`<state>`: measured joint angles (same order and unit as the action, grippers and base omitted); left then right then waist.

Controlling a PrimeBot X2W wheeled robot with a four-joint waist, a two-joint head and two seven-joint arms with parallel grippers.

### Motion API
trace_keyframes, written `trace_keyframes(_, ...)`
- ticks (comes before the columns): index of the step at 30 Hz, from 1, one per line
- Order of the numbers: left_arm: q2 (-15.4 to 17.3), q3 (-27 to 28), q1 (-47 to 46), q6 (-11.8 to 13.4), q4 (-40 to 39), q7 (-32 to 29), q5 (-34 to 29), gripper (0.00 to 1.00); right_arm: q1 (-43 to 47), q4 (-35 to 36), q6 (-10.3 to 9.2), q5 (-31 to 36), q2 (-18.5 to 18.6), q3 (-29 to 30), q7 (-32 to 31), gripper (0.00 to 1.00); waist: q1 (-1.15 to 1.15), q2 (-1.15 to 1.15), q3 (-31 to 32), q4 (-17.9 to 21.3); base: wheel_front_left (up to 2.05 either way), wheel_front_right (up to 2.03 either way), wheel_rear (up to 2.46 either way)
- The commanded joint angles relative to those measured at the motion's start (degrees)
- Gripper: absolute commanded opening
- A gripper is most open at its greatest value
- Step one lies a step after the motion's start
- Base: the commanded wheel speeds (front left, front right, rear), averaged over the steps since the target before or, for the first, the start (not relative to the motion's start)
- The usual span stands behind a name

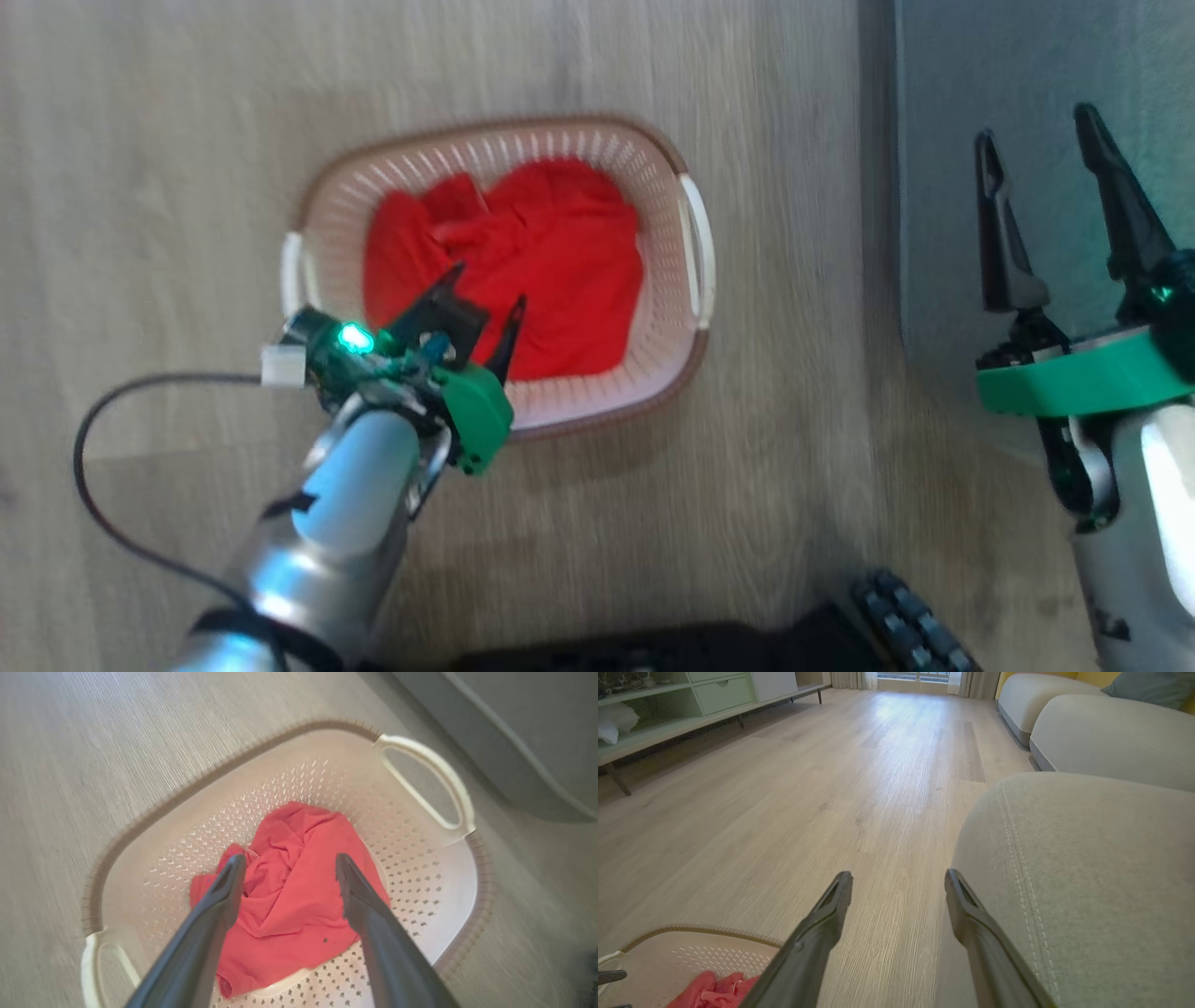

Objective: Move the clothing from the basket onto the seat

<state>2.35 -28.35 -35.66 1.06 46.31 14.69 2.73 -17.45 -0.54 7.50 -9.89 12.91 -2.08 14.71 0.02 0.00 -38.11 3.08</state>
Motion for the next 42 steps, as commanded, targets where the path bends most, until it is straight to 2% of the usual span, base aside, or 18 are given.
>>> trace_keyframes(1, 0.57, 0.51, -0.98, -0.35, 0.98, 0.31, -0.87, 1.00, -0.06, 2.37, -0.01, 0.16, 0.15, -1.19, 0.29, 1.00, -0.02, 0.00, -6.01, 3.32, 0.00, 0.00, 0.00)
trace_keyframes(8, 1.53, -1.16, -8.76, -1.08, 11.89, 0.31, -2.93, 1.00, -2.20, 4.56, -0.01, -0.15, -1.75, -3.52, 0.29, 1.00, -0.02, 0.00, -12.21, 6.23, 0.00, 0.00, 0.00)
trace_keyframes(18, 2.66, -1.94, -19.34, 1.44, 24.37, 0.22, -3.89, 1.00, -4.57, 6.77, -0.01, 0.70, -4.53, -5.53, 0.29, 1.00, -0.02, 0.00, -19.51, 10.16, 0.00, 0.00, 0.00)
trace_keyframes(20, 3.22, -2.20, -21.47, 2.13, 25.44, -0.25, -4.19, 1.00, -4.84, 6.95, -0.01, 0.07, -5.22, -5.73, 0.29, 1.00, -0.02, 0.00, -20.77, 10.72, 0.00, 0.00, 0.00)
trace_keyframes(24, 3.93, -3.56, -24.35, 1.40, 26.70, -2.47, -5.10, 1.00, -4.90, 7.04, -0.01, -0.02, -5.60, -6.29, 0.29, 1.00, -0.02, 0.00, -21.92, 11.28, 0.00, 0.00, 0.00)
trace_keyframes(38, 6.00, -5.31, -26.14, 0.65, 27.61, -17.32, -4.90, 1.00, -3.83, 7.44, -0.01, 1.38, -6.20, -7.76, 0.29, 1.00, -0.02, 0.00, -22.94, 12.55, 0.00, 0.00, 0.00)
trace_keyframes(39, 6.07, -5.21, -25.90, 0.40, 27.62, -18.60, -4.60, 0.91, -3.79, 7.48, -0.01, 1.46, -6.24, -7.77, 0.29, 1.00, -0.02, 0.00, -22.98, 12.51, 0.00, 0.00, 0.00)
trace_keyframes(40, 6.17, -5.01, -25.64, -0.14, 27.62, -20.00, -4.15, 0.43, -3.80, 7.52, -0.01, 1.52, -6.28, -7.79, 0.29, 1.00, -0.02, 0.00, -23.02, 12.47, 0.00, 0.00, 0.00)
trace_keyframes(41, 6.17, -4.94, -25.42, -1.10, 27.62, -21.24, -3.76, 0.00, -3.84, 7.54, -0.01, 1.53, -6.30, -7.81, 0.29, 1.00, -0.02, 0.00, -23.05, 12.43, 0.00, 0.00, 0.00)
trace_keyframes(42, 6.11, -4.75, -25.30, -1.76, 27.63, -22.13, -3.29, 0.00, -3.87, 7.56, -0.01, 1.51, -6.33, -7.75, 0.29, 1.00, -0.02, 0.00, -23.08, 12.32, 0.00, 0.00, 0.00)
